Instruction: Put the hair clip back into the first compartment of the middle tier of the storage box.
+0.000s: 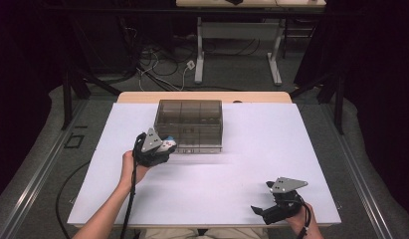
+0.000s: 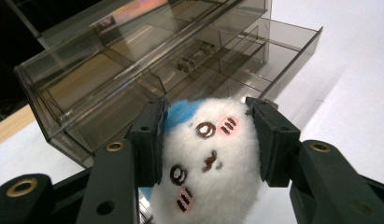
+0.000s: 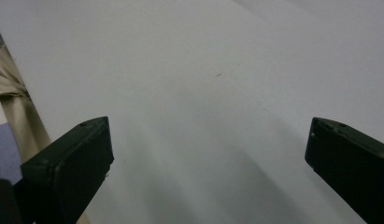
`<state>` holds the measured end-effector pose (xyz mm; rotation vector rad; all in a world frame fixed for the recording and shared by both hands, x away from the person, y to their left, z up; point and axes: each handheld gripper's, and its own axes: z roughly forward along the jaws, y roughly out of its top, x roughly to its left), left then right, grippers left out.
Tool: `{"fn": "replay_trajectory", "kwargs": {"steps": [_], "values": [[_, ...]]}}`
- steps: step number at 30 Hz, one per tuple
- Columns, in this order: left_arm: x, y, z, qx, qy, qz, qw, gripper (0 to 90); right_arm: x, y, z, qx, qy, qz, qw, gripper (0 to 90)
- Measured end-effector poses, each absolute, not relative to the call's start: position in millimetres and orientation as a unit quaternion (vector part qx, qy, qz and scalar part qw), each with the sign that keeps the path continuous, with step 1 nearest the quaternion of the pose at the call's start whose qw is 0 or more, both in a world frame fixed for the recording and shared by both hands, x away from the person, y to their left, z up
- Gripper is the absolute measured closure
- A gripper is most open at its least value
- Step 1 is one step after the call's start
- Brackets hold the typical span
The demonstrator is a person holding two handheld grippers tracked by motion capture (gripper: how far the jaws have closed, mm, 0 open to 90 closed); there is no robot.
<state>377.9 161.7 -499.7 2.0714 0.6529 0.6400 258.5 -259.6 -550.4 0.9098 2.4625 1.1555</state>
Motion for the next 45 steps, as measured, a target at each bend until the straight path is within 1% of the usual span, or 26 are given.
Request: {"fn": "replay_trajectory", "kwargs": {"steps": [25, 45], "values": [[403.5, 161.8, -502.9, 0.812, 0.252, 0.251, 0.463, 52.1, 258.6, -260.0, -550.0, 0.313, 0.853, 0.396, 0.133, 0.6], [414.4, 160.3, -506.8, 0.807, 0.243, 0.261, 0.470, 52.6, 258.4, -259.8, -550.6, 0.316, 0.849, 0.403, 0.133, 0.6]]}}
